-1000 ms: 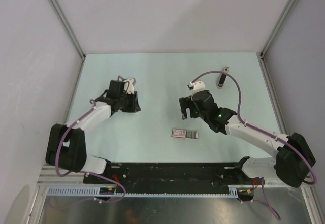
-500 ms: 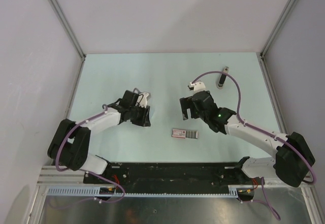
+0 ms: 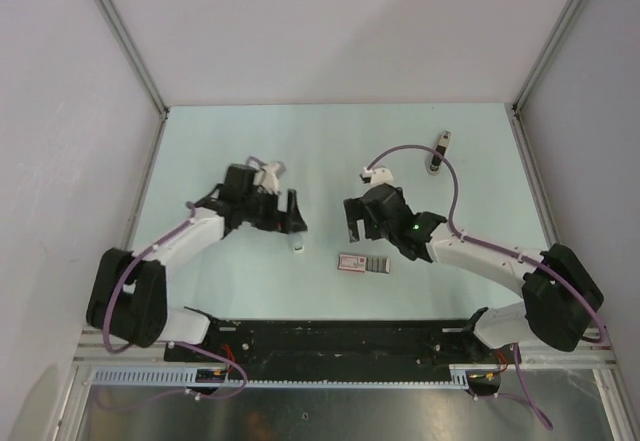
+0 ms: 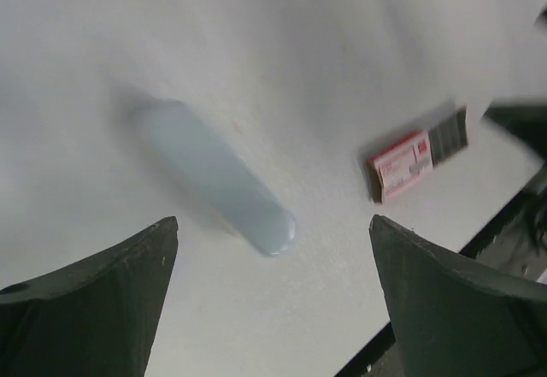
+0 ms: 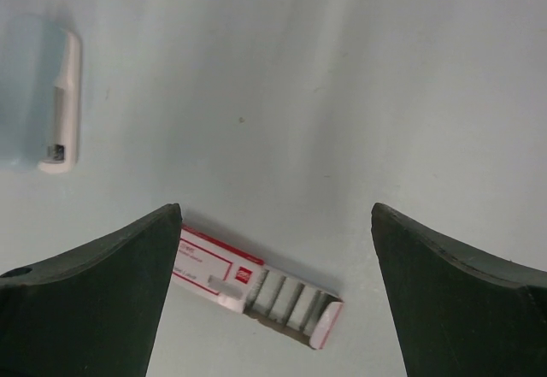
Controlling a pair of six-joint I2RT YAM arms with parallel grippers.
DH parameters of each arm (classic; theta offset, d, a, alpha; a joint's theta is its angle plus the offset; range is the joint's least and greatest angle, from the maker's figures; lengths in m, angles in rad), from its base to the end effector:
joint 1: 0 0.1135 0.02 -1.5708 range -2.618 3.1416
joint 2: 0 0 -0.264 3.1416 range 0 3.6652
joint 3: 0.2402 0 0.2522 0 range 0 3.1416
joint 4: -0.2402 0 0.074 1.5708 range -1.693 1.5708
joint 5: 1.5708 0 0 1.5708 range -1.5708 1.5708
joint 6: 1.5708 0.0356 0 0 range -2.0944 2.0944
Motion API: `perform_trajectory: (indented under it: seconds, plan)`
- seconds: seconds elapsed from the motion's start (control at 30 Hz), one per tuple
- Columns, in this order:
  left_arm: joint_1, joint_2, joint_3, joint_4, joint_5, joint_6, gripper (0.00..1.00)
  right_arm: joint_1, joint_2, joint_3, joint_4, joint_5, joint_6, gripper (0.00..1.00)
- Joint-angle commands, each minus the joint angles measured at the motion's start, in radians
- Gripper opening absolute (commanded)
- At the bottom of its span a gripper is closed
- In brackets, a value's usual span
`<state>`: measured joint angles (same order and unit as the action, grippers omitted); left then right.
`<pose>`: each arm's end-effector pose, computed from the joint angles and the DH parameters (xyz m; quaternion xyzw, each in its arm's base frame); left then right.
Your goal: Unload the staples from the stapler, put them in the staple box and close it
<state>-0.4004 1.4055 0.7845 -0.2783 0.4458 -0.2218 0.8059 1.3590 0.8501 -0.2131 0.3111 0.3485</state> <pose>0.2488 -0.1220 0.1971 0.1547 0.9106 -0.2971 0.2420 0.2077 0.2007 0.2333 -0.1420 0.8913 0.1037 0.4179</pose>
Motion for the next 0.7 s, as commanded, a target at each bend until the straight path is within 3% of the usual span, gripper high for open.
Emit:
perform_trajectory:
  seconds: [0.0,0.17,0.4,0.67]
  plan:
    - [0.201,-0.125,0.064,0.012,0.094,-0.03,0.99,0.071,0.057,0.097,0.014,0.021,0.051,0.98]
    - [0.323,-0.227,0.055,-0.069,0.052,0.085,1.0,0.166,0.181,0.221,0.007,0.002,0.048,0.99]
    - [0.34,-0.389,-0.008,-0.112,-0.062,0.198,0.98,0.252,0.416,0.462,-0.097,-0.004,0.04,0.99]
    - [0.348,-0.425,-0.026,-0.114,-0.1,0.201,0.98,0.286,0.601,0.625,-0.18,0.042,0.05,0.95]
